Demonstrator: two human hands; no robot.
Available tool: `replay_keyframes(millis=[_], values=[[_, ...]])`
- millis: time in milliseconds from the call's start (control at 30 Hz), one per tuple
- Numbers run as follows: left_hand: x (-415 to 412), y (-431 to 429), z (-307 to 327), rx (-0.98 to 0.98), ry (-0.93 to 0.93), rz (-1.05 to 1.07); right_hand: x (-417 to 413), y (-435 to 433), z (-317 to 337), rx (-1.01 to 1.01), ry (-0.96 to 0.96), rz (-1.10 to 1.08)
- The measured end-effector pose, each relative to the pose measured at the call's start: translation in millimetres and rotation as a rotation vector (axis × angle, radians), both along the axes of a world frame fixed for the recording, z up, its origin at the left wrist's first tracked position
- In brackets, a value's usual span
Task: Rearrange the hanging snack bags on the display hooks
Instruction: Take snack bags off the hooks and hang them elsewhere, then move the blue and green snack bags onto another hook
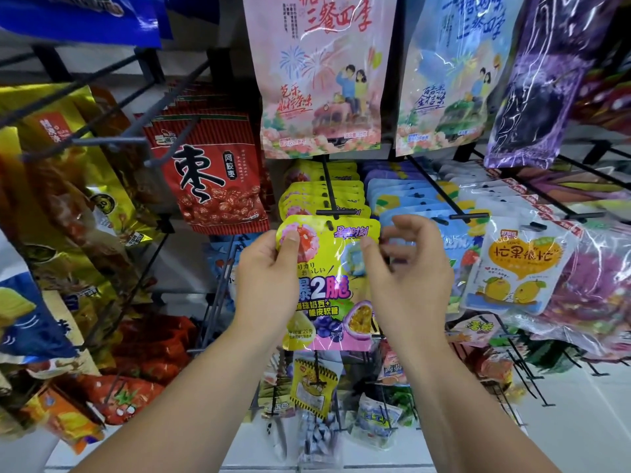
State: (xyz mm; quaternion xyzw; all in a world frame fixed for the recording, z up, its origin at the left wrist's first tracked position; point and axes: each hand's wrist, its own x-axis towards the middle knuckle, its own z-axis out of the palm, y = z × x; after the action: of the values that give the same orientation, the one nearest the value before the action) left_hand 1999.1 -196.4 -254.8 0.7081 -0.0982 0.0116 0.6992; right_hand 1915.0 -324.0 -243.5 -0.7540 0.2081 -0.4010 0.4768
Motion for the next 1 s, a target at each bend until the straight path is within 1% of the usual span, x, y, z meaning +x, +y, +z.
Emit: replay_keyframes(millis=[100, 133, 167, 233, 300, 367, 500, 700, 767, 900, 1000], values=[[11, -7, -1, 0.022, -0.031, 0.024, 2, 2, -18, -0.551, -0.049, -0.009], [14, -10, -2, 0.023, -0.039, 0.032, 5, 2, -26, -0.666, -0.018, 0.029], [17, -11, -3, 0.027, -0.052, 0.038, 8, 1, -34, -0.736, 0.04, 0.077], [22, -12, -5, 0.056, -0.088, 0.049, 14, 1, -47, -0.814, 0.175, 0.168], [24, -9, -9, 0.103, -0.125, 0.063, 19, 3, -51, -0.882, 0.281, 0.194], [25, -6, -14, 0.131, -0.136, 0.074, 25, 4, -51, -0.946, 0.36, 0.177], [23, -1, -22, 0.196, -0.142, 0.076, 38, 6, -51, -0.993, 0.416, 0.121], [15, 12, -21, 0.277, -0.082, 0.067, 43, 5, -53, -0.949, 0.423, 0.14], [9, 22, -18, 0.293, -0.06, 0.076, 39, 6, -55, -0.921, 0.343, 0.174], [-6, 55, -14, 0.334, -0.022, 0.155, 26, 19, -57, -0.796, 0.14, 0.221], [-16, 85, -11, 0.354, -0.021, 0.238, 22, 36, -60, -0.677, 0.029, 0.198]])
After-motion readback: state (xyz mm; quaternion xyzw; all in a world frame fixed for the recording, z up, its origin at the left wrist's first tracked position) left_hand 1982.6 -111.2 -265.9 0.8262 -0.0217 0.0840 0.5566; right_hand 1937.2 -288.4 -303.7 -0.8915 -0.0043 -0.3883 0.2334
